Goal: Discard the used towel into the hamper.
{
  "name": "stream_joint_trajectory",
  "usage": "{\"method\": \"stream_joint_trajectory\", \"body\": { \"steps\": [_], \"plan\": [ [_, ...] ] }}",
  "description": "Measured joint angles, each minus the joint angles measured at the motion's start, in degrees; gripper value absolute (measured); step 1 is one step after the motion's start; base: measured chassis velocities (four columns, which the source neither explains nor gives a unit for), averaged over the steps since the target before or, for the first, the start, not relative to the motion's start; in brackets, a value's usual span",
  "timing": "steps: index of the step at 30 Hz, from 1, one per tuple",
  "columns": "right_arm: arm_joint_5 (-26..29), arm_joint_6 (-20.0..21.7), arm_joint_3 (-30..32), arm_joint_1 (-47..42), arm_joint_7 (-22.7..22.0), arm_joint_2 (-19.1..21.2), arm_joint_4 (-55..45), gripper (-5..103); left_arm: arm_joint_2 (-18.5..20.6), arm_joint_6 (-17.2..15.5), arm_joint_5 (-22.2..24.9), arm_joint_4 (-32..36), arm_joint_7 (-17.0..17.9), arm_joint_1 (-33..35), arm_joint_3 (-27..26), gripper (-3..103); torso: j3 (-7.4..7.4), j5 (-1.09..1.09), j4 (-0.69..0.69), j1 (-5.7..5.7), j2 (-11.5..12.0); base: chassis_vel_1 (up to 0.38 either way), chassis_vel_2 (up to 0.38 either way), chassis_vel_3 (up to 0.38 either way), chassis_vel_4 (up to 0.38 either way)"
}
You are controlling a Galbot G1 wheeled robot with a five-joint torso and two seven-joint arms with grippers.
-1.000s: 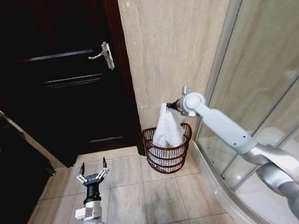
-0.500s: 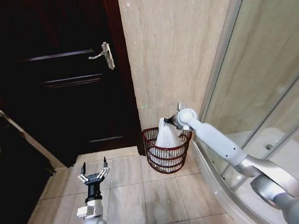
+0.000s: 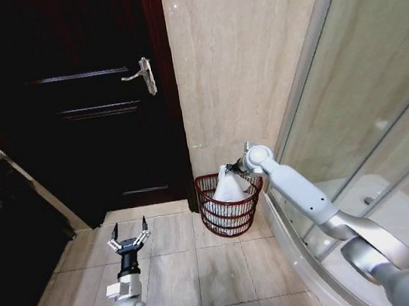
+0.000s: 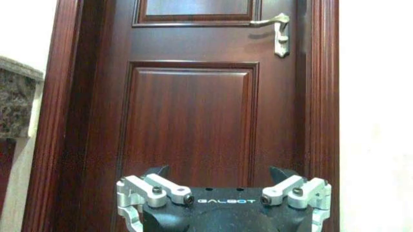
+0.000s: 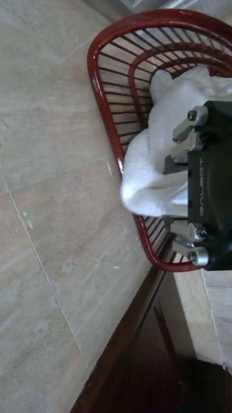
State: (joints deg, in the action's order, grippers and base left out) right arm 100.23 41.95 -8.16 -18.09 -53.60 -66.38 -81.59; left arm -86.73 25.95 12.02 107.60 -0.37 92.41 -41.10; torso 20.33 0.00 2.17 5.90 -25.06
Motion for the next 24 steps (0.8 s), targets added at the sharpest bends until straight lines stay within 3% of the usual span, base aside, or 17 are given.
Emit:
{"method": "stream_joint_trajectory", "body": {
  "steps": [2, 3, 4, 7, 8, 10, 12, 15, 22, 24],
  "plan": [
    [-0.06, 0.0, 0.0, -0.18, 0.0, 0.18, -0.11, 44, -0.02, -0.11, -0.24, 0.01, 0.07, -0.04, 0.07, 100, 0.0, 0.0, 0.0, 0.0, 0.0, 0.0, 0.0, 0.0, 0.0],
    [-0.12, 0.0, 0.01, -0.25, 0.01, 0.25, -0.14, 54, -0.02, -0.15, -0.29, 0.03, 0.07, -0.03, 0.09, 100, 0.0, 0.0, 0.0, 0.0, 0.0, 0.0, 0.0, 0.0, 0.0],
    [-0.12, 0.0, 0.01, -0.25, 0.01, 0.25, -0.14, 54, -0.02, -0.15, -0.29, 0.03, 0.07, -0.03, 0.09, 100, 0.0, 0.0, 0.0, 0.0, 0.0, 0.0, 0.0, 0.0, 0.0],
    [-0.18, -0.02, 0.13, -0.5, 0.02, 0.56, -0.78, 71, -0.01, -0.37, -0.48, 0.28, -0.13, 0.01, 0.15, 100, 0.0, 0.0, 0.0, 0.0, 0.0, 0.0, 0.0, 0.0, 0.0],
    [-0.18, -0.02, 0.13, -0.5, 0.02, 0.56, -0.78, 71, -0.01, -0.37, -0.48, 0.28, -0.13, 0.01, 0.15, 100, 0.0, 0.0, 0.0, 0.0, 0.0, 0.0, 0.0, 0.0, 0.0],
    [-0.18, -0.04, 0.12, -0.62, -0.01, 0.73, -1.28, 83, -0.02, -0.54, -0.54, 0.5, -0.37, 0.07, 0.16, 100, 0.0, 0.0, 0.0, 0.0, 0.0, 0.0, 0.0, 0.0, 0.0],
    [-0.13, -0.05, 0.12, -0.68, -0.1, 0.8, -1.48, 83, -0.03, -0.69, -0.55, 0.64, -0.42, 0.09, 0.18, 100, 0.0, 0.0, 0.0, 0.0, 0.0, 0.0, 0.0, 0.0, 0.0],
    [-0.08, -0.08, 0.16, -1.14, -0.25, 1.02, -2.02, 97, -0.03, -1.27, -0.55, 1.03, -0.49, 0.15, 0.18, 100, 0.0, 0.0, 0.0, 0.0, 0.0, 0.0, 0.0, 0.0, 0.0],
    [-0.36, -0.37, 1.47, -3.34, -0.21, 1.4, -3.97, 100, -0.21, -2.92, -0.41, 1.55, -0.18, 0.31, 0.18, 100, 0.0, 0.0, 0.01, 0.0, 0.0, 0.0, 0.0, 0.0, 0.0],
    [-3.54, -1.82, 2.94, -5.43, 1.57, 1.92, -6.12, 100, -0.35, -3.83, -0.04, 1.75, 0.37, 0.26, 0.2, 100, 0.0, 0.0, 0.02, 0.0, 0.0, 0.0, 0.0, 0.0, 0.0]
  ]
}}
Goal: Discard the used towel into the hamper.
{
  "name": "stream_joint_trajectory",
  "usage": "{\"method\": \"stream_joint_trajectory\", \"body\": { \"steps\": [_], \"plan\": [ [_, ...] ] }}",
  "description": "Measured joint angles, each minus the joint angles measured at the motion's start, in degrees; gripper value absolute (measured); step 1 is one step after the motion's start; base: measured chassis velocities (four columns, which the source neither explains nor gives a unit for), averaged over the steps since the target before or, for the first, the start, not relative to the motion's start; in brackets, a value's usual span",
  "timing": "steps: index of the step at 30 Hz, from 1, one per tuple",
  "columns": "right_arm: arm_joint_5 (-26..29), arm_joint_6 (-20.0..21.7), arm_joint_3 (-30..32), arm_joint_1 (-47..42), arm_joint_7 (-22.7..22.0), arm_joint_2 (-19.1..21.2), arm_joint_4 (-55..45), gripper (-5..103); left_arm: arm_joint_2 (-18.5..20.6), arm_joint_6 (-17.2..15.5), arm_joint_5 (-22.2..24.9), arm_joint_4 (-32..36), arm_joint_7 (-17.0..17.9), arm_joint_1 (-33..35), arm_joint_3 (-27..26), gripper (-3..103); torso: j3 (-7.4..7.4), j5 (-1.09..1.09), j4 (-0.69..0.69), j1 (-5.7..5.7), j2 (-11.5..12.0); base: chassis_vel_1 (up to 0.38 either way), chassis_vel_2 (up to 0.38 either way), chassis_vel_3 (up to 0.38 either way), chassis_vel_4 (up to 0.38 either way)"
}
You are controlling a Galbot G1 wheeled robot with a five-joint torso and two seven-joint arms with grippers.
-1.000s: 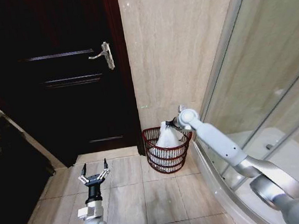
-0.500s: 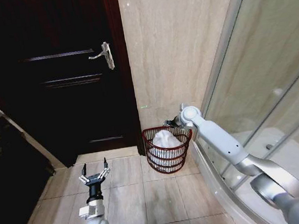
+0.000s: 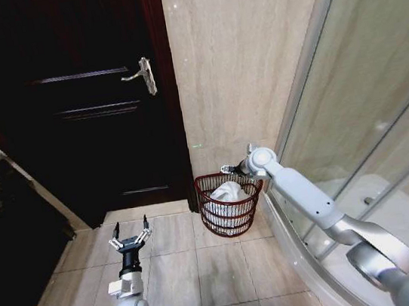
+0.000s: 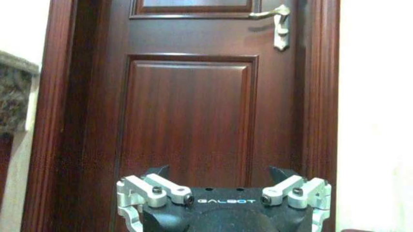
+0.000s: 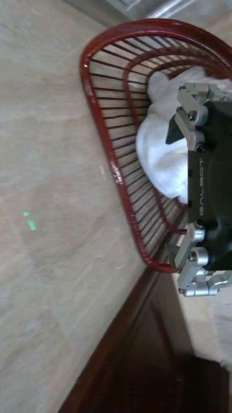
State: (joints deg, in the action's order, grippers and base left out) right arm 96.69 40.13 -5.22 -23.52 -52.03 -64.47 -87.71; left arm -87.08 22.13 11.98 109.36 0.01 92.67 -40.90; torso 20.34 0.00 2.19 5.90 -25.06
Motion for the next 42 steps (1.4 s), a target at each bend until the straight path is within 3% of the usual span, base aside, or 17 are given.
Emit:
{"method": "stream_joint_trajectory", "body": {
  "steps": [1, 2, 5, 6, 7, 9, 11, 13, 14, 16, 18, 22, 23, 24, 27, 32, 42],
  "plan": [
    [-4.15, -1.2, 0.8, -1.85, 3.01, 0.82, -1.78, 100, -0.07, -0.34, 0.08, 0.11, 0.19, -0.09, 0.0, 100, 0.0, 0.0, 0.0, 0.0, 0.0, 0.0, 0.0, 0.0, 0.0],
    [-4.15, -1.2, 0.8, -1.85, 3.01, 0.82, -1.78, 100, -0.07, -0.34, 0.08, 0.11, 0.19, -0.09, 0.0, 100, 0.0, 0.0, 0.0, 0.0, 0.0, 0.0, 0.0, 0.0, 0.0],
    [-24.81, -6.51, 3.38, -9.36, 18.91, 4.34, -7.04, 100, -0.36, -1.55, 0.13, 1.03, 0.47, -0.24, 0.14, 100, 0.0, 0.01, -0.04, 0.0, 0.0, 0.0, 0.0, 0.0, 0.0],
    [-24.81, -6.51, 3.38, -9.36, 18.91, 4.34, -7.04, 100, -0.36, -1.55, 0.13, 1.03, 0.47, -0.24, 0.14, 100, 0.0, 0.01, -0.04, 0.0, 0.0, 0.0, 0.0, 0.0, 0.0],
    [-32.14, -8.63, 5.25, -12.56, 22.47, 5.01, -8.67, 100, -0.5, -2.03, 0.12, 1.44, 0.48, -0.11, 0.39, 100, 0.0, 0.0, -0.05, 0.0, 0.0, 0.0, 0.0, 0.0, 0.0],
    [-35.47, -10.33, 6.37, -14.78, 23.79, 5.2, -9.9, 100, -0.6, -2.25, 0.1, 1.6, 0.52, 0.02, 0.56, 100, -0.01, 0.0, -0.05, 0.0, 0.0, 0.0, 0.0, 0.0, 0.0],
    [-45.99, -15.87, 9.3, -22.34, 25.95, 5.23, -13.58, 100, -1.02, -2.59, 0.02, 1.85, 0.7, 0.67, 1.06, 100, 0.0, 0.01, -0.02, 0.0, 0.0, 0.0, 0.0, 0.0, 0.0],
    [-59.88, -22.37, 13.34, -31.88, 32.34, 4.37, -18.12, 100, -1.18, -3.35, 0.06, 2.57, 0.94, 1.95, 1.41, 100, 0.0, 0.01, -0.03, 0.0, 0.0, 0.0, 0.0, 0.0, 0.0],
    [-59.88, -22.37, 13.34, -31.88, 32.34, 4.37, -18.12, 100, -1.18, -3.35, 0.06, 2.57, 0.94, 1.95, 1.41, 100, 0.0, 0.01, -0.03, 0.0, 0.0, 0.0, 0.0, 0.0, 0.0],
    [-66.78, -24.79, 17.7, -39.63, 38.68, 2.79, -22.98, 100, -1.21, -4.23, -0.06, 3.94, 1.03, 3.09, 1.45, 100, -0.01, -0.01, -0.02, -0.01, 0.0, 0.0, 0.0, 0.0, 0.0],
    [-67.82, -25.03, 19.12, -42.53, 39.71, 2.05, -24.67, 100, -1.25, -4.85, -0.06, 4.76, 1.05, 3.61, 1.42, 100, -0.01, -0.02, -0.02, -0.01, 0.0, 0.0, 0.0, 0.0, 0.0],
    [-76.12, -29.4, 24.89, -52.41, 43.97, -1.68, -27.7, 100, -1.21, -7.52, 0.45, 8.01, 0.85, 5.52, 1.63, 100, -0.01, -0.01, -0.02, -0.01, 0.0, 0.0, 0.0, 0.0, 0.0],
    [-79.4, -31.27, 26.99, -54.43, 45.56, -3.22, -27.92, 100, -1.09, -8.21, 0.48, 8.87, 0.46, 6.03, 1.73, 100, -0.01, 0.0, -0.03, -0.01, 0.0, 0.0, 0.0, 0.0, 0.0],
    [-87.36, -36.87, 33.27, -60.75, 50.19, -8.84, -29.37, 100, -0.09, -10.64, 1.22, 11.44, -1.49, 7.37, 2.04, 100, -0.01, -0.01, -0.03, -0.01, 0.0, 0.0, 0.0, 0.0, 0.0],
    [-91.05, -42.15, 37.9, -66.91, 54.29, -15.09, -31.33, 100, 1.86, -13.26, 3.43, 13.72, -3.43, 7.83, 2.46, 100, -0.01, -0.01, -0.02, -0.01, 0.0, 0.0, 0.0, 0.0, 0.0],
    [-92.82, -46.93, 39.98, -73.47, 55.79, -20.56, -33.65, 100, 5.64, -15.4, 4.87, 15.37, -4.07, 6.78, 3.4, 100, -0.01, -0.01, -0.04, -0.01, 0.0, 0.0, 0.0, 0.0, 0.0],
    [-91.48, -50.41, 39.75, -79.53, 54.51, -20.65, -36.78, 100, 3.95, -12.39, 1.3, 16.29, -4.08, 7.51, 3.74, 100, 0.0, 0.0, -0.02, 0.0, 0.0, 0.0, 0.0, 0.0, 0.0]
  ]
}}
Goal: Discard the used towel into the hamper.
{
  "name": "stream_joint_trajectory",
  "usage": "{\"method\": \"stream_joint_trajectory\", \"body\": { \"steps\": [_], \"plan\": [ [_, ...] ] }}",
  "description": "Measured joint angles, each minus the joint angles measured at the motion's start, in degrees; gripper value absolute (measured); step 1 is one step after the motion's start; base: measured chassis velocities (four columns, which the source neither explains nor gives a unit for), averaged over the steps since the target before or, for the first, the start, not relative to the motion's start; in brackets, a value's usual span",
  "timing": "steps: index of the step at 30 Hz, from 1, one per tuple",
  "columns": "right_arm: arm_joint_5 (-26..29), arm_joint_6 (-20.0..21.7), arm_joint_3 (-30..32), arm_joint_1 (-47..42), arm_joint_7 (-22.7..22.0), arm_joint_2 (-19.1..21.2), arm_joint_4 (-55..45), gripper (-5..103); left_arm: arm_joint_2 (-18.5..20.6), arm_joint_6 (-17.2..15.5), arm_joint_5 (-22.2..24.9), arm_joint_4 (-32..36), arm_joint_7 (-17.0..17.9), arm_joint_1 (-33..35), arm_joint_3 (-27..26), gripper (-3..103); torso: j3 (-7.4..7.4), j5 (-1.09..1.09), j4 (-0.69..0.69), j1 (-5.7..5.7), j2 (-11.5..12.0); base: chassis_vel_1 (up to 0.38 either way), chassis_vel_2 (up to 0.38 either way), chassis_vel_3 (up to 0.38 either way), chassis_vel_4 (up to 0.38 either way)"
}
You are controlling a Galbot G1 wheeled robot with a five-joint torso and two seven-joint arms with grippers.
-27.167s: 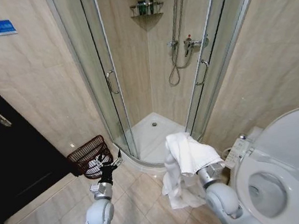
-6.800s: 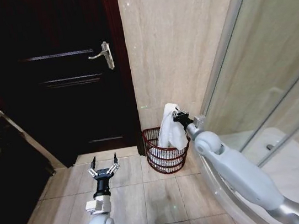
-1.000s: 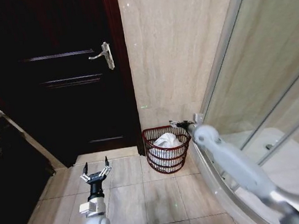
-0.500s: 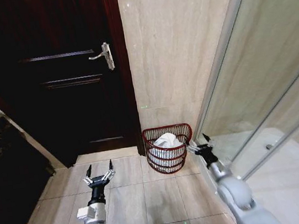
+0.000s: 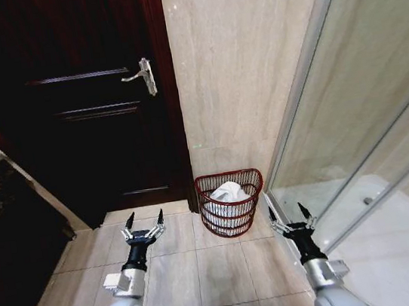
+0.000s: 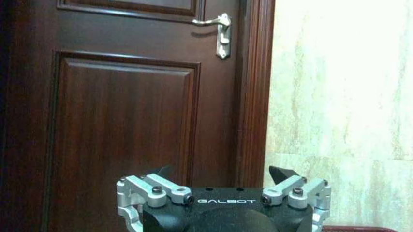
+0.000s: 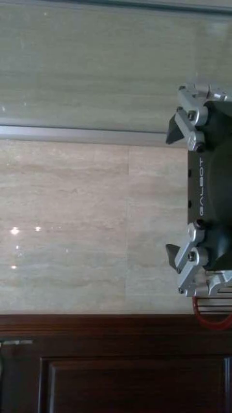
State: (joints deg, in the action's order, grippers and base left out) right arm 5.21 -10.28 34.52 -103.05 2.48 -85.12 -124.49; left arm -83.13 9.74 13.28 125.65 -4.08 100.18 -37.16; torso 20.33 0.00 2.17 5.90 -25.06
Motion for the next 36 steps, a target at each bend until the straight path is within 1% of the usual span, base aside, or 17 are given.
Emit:
{"method": "stream_joint_trajectory", "body": {
  "steps": [9, 12, 15, 22, 32, 36],
  "plan": [
    [0.6, -0.05, -2.74, -0.97, -1.44, 0.83, -0.69, 100, -1.49, 1.68, -1.15, 1.05, 0.84, 0.87, -1.08, 100, 0.0, 0.0, 0.0, 0.0, 0.0, 0.0, 0.0, 0.0, 0.0],
    [0.63, -0.14, -3.68, -1.52, -2.54, 1.77, -0.97, 100, -1.73, 2.16, -1.15, 1.13, 0.87, 1.07, -1.16, 100, 0.0, 0.0, 0.0, 0.0, 0.0, 0.0, 0.0, 0.0, 0.0],
    [1.29, -0.89, -5.21, -2.49, -4.75, 3.55, -1.02, 100, -1.91, 2.99, -1.36, 0.82, 0.77, 1.26, -1.03, 100, 0.0, 0.0, 0.0, 0.0, 0.01, 0.0, 0.0, 0.0, 0.0],
    [1.17, -1.16, -5.36, -2.55, -5.1, 2.84, -1.05, 100, -1.66, 3.05, -1.41, 0.91, 0.25, 1.51, -0.83, 100, 0.0, 0.0, 0.0, 0.0, 0.0, 0.013, -0.022, -0.017, 0.02],
    [-0.35, -1.35, -6.54, -2.95, -5.24, 1.41, -1.07, 100, -0.93, 3.37, -1.07, 1.09, 0.18, 1.96, -1.06, 100, 0.0, 0.0, -0.01, 0.0, 0.0, 0.031, -0.03, -0.031, 0.027],
    [-0.64, -2.0, -6.62, -3.46, -5.44, 1.11, -0.9, 100, -0.85, 3.5, -1.05, 0.76, 0.07, 1.94, -1.0, 100, 0.0, 0.0, 0.0, 0.0, 0.0, 0.019, -0.02, -0.024, 0.018]
  ]
}}
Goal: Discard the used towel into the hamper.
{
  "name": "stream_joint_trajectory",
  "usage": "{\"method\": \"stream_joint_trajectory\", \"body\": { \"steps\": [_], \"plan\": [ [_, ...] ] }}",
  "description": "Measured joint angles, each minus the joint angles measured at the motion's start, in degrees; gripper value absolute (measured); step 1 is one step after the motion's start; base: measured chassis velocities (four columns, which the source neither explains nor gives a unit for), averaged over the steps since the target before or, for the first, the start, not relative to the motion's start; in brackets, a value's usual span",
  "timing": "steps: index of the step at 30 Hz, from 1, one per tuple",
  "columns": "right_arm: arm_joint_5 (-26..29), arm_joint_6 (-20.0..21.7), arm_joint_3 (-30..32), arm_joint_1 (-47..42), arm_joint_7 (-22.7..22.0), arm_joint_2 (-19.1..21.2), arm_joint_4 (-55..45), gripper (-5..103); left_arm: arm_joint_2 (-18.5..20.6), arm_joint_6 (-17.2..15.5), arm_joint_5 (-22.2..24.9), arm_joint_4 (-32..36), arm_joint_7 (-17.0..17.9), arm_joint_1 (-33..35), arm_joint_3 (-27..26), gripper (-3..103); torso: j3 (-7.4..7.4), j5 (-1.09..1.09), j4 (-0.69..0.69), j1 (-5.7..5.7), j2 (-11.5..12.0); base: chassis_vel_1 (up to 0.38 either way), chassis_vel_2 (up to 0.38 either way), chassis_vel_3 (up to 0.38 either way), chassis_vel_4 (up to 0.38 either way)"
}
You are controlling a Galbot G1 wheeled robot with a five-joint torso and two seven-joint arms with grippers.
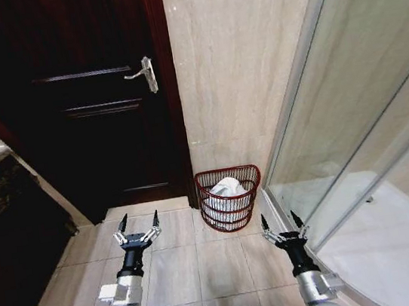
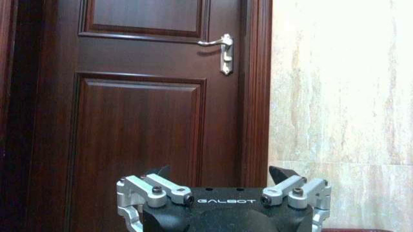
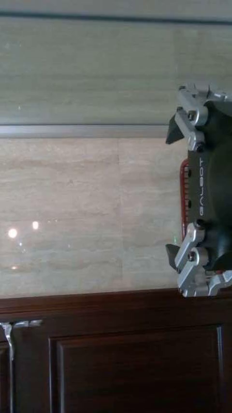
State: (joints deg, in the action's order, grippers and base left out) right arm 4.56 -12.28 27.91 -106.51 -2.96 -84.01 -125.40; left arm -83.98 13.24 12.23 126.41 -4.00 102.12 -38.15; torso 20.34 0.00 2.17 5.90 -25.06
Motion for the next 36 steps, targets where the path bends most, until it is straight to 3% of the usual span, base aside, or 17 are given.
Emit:
{"method": "stream_joint_trajectory", "body": {
  "steps": [10, 22, 27, 32, 36],
  "plan": [
    [-0.33, -0.72, -0.47, 0.0, -0.58, -0.07, 0.2, 100, 0.04, -0.03, -0.03, -0.39, -0.2, 0.07, 0.03, 100, -0.4, 0.0, -0.01, -0.24, 0.63, 0.016, -0.025, -0.027, 0.034],
    [-0.47, -0.51, -2.19, 0.47, -7.77, 2.53, 1.01, 100, -2.69, 0.08, -0.46, -1.05, -0.64, 0.32, -0.27, 100, -2.29, 0.01, -0.01, -1.35, 3.65, 0.0, 0.0, 0.0, 0.0],
    [-0.4, -1.18, -4.4, 1.25, -12.47, 5.33, 3.35, 100, -2.87, 1.1, -1.87, -1.83, -0.73, -0.61, -0.32, 100, -3.04, 0.01, -0.01, -1.92, 4.99, 0.0, 0.0, 0.0, 0.0],
    [-1.01, -2.64, -5.74, 1.47, -13.22, 5.76, 4.46, 100, -1.18, 2.34, -2.38, -2.68, -0.61, -0.67, -0.98, 100, -3.63, 0.01, -0.01, -2.3, 5.96, 0.0, 0.0, 0.0, 0.0],
    [-2.94, -4.11, -6.01, 1.79, -13.32, 4.92, 5.2, 100, 0.55, 5.18, -2.43, -5.02, -0.52, 0.01, -1.35, 100, -4.53, 0.0, -0.01, -2.67, 7.21, 0.0, 0.0, 0.0, 0.0]
  ]
}}
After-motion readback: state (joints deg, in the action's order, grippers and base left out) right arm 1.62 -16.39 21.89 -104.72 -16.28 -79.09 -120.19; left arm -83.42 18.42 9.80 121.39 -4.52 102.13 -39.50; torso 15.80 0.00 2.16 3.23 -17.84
